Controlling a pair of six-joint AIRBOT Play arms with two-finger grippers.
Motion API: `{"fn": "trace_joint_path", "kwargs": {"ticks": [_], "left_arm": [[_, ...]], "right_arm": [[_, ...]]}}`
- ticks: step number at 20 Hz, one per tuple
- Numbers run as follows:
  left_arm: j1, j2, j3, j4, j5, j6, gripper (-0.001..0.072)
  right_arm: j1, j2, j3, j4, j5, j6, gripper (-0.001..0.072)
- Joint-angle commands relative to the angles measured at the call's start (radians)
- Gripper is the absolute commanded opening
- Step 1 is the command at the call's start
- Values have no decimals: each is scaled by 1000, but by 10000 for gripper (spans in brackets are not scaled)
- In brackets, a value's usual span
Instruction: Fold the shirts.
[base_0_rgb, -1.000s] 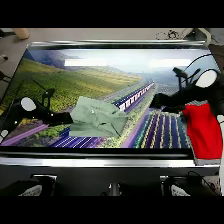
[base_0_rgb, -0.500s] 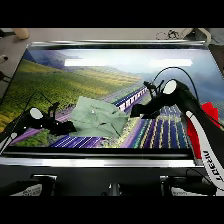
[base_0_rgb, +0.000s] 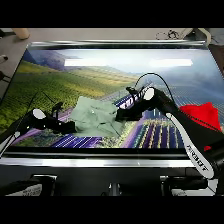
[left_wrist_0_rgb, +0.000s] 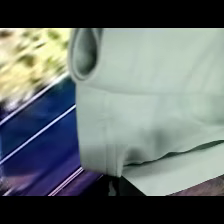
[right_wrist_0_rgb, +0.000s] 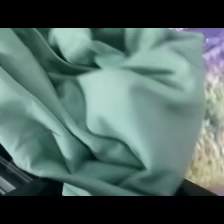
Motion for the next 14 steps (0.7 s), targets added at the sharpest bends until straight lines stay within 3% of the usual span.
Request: {"fn": "trace_joint_path", "kwargs": {"ticks": [1,2,3,7,10,12,14], "left_arm": [[0,53,3,-4,-3,43,29],[0,79,3,-4,-3,43,30],[2,111,4,-4,-3,43,29],[11,346,144,16,-3,76,28],[11,593,472,31,74,61,27],[11,709,691,106,195,-46,25],[11,758,831,154,206,-160,25]], "right_arm": [[39,-17,0,39,-122,-14,450],[39,-18,0,63,-141,-14,104],[37,-12,7,83,-143,-15,26],[37,148,159,-56,-133,-79,24],[37,362,369,-196,-167,-51,26],[37,511,460,-251,-226,46,26],[37,641,473,-286,-251,229,26]]}}
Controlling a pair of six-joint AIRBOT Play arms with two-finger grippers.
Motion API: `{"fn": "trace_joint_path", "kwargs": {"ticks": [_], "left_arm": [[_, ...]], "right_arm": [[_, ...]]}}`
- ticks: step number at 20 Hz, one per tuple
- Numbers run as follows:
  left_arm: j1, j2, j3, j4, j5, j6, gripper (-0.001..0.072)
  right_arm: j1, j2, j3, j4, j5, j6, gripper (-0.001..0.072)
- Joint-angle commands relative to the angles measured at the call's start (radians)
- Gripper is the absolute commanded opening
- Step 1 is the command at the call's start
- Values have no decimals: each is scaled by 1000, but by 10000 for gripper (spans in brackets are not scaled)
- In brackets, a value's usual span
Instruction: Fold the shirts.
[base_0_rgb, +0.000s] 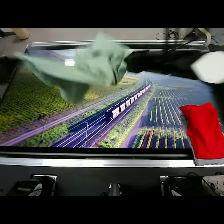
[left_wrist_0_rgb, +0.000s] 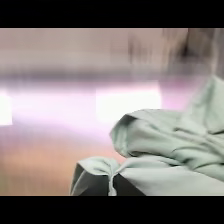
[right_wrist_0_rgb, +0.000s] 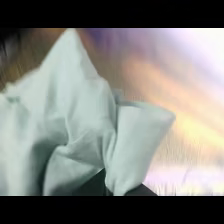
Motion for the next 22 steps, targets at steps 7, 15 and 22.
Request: {"fn": "trace_joint_path", "kwargs": {"ticks": [7,15,22], "left_arm": [[-2,106,88,59,-312,-197,26],[-43,64,-703,-3,-113,-193,29],[-94,-133,-749,-90,373,-193,29]], "right_arm": [[1,220,29,-272,666,403,26],[2,138,-785,-130,254,414,26],[2,-73,-742,-109,-251,446,27]]}}
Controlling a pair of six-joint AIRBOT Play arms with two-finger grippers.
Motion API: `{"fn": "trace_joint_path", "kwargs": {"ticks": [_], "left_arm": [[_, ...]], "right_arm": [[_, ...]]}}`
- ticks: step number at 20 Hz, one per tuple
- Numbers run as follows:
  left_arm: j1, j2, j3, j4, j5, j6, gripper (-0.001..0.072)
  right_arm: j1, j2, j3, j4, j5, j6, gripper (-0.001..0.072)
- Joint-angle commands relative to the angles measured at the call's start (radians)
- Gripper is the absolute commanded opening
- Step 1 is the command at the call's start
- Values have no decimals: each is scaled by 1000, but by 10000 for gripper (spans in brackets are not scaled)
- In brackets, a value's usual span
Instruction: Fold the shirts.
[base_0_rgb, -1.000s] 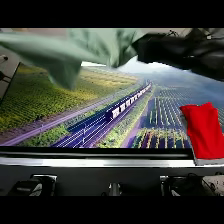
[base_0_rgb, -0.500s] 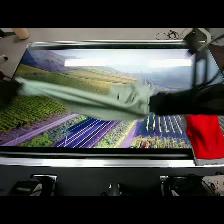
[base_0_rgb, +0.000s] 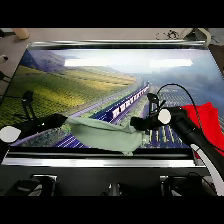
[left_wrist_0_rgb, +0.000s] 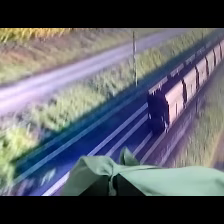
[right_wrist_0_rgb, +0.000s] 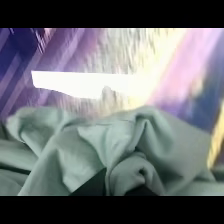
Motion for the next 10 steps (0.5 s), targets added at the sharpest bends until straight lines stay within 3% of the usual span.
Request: {"fn": "trace_joint_path", "kwargs": {"ticks": [1,2,3,4,5,8,10], "left_arm": [[-13,-114,24,-26,256,0,29],[-13,-159,50,-26,268,0,29],[-14,-207,71,-26,264,0,29],[-14,-253,90,-26,241,0,29],[-13,-284,106,-26,214,0,29],[-6,-281,121,-26,191,35,29],[-5,-269,136,-25,148,64,29]], "right_arm": [[1,-65,28,17,-318,29,28],[1,-72,40,18,-352,44,35],[1,-79,53,19,-349,43,222],[0,-78,68,14,-312,28,509],[-18,-73,94,-8,-227,-16,610],[-216,-52,171,-5,67,-185,631],[-403,-61,158,6,226,-245,625]]}}
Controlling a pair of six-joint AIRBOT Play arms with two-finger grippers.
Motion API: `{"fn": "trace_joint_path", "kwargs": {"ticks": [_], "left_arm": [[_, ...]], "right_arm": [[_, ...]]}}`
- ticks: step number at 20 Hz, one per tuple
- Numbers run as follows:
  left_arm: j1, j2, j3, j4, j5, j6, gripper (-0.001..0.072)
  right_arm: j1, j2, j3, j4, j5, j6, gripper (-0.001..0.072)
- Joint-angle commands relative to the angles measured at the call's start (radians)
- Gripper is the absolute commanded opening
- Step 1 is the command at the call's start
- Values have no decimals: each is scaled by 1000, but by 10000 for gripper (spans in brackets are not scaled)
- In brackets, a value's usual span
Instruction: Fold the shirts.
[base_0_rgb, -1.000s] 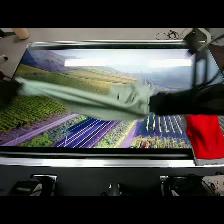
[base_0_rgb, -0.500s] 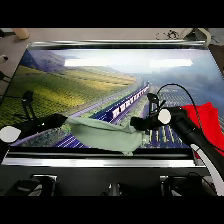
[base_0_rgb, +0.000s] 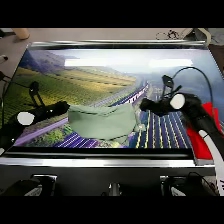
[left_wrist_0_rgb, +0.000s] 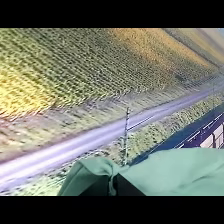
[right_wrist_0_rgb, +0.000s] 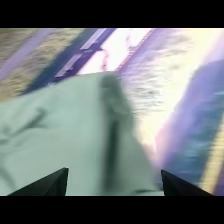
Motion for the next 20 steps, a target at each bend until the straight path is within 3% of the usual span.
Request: {"fn": "trace_joint_path", "kwargs": {"ticks": [1,3,6,10,11,12,13,16,20], "left_arm": [[3,-10,33,-2,-73,59,29],[1,-10,40,-2,-121,79,29],[1,-3,42,-2,-146,79,29],[1,28,43,-2,-147,79,29],[1,38,46,-2,-147,79,29],[3,47,54,0,-147,84,29],[11,56,68,-1,-151,103,29],[84,111,234,26,-251,109,28],[229,247,658,123,-293,108,27]], "right_arm": [[-251,-19,-16,23,308,-143,623],[-285,-52,-127,127,352,-216,625],[-212,-93,-229,394,237,-313,628],[-60,-156,-230,456,15,-253,611],[-41,-160,-230,494,-40,-248,436],[-38,-158,-222,515,-65,-248,175],[-51,-151,-200,515,-59,-248,25],[-156,-47,-19,396,49,-303,24],[-293,212,364,136,86,-339,25]]}}
